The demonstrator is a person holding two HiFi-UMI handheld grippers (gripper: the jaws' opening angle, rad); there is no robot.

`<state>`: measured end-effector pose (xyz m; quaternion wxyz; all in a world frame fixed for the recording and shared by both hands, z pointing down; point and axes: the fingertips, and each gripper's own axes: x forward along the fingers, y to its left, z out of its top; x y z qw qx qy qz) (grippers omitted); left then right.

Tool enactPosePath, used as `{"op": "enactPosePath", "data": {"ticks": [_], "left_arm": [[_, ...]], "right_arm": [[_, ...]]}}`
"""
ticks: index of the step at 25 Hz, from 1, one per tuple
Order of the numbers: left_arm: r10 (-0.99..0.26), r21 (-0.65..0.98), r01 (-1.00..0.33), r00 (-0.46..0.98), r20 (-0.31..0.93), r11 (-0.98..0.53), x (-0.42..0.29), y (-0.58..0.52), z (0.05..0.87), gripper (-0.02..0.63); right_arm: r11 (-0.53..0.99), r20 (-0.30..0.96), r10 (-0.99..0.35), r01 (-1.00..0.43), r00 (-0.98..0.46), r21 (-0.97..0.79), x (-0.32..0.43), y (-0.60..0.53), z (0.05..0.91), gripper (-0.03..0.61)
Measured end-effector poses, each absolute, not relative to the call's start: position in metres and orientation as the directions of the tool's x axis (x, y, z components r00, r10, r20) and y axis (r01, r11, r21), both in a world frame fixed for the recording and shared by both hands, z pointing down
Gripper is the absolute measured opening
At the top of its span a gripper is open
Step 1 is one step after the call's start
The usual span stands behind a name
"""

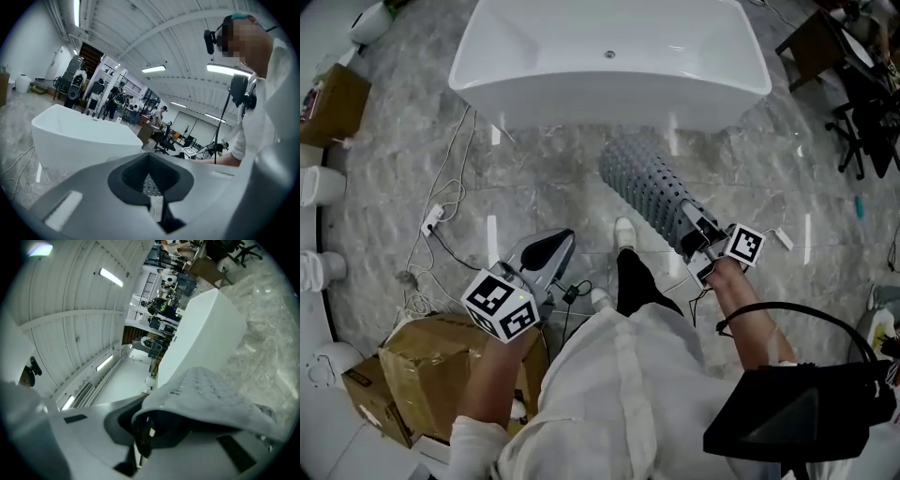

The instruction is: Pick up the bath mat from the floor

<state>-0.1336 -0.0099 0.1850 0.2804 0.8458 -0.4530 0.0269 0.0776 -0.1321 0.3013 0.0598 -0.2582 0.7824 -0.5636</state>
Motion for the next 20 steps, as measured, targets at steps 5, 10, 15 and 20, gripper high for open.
{"op": "enactPosePath", "data": {"ticks": [5,10,15,20], "left_arm": [[-0.769,0.414,-0.786,0.585,0.258,-0.459,-0.123,0.044,0.156,0.006],[-0.786,0.38,-0.791,0.579,0.216,-0.479,-0.117,0.075,0.136,0.006],[-0.785,0.351,-0.801,0.576,0.23,-0.485,-0.114,0.102,0.137,0.006],[-0.803,0.346,-0.812,0.556,0.212,-0.471,-0.118,0.123,0.134,0.006]], "right_arm": [[0.212,0.232,-0.479,-0.368,-0.847,-0.906,0.089,-0.081,0.272,0.014],[0.234,0.171,-0.491,-0.319,-0.854,-0.919,0.09,-0.05,0.237,0.014],[0.26,0.148,-0.493,-0.307,-0.857,-0.916,0.101,-0.022,0.218,0.014],[0.295,0.137,-0.483,-0.308,-0.865,-0.905,0.104,0.001,0.205,0.014]]}}
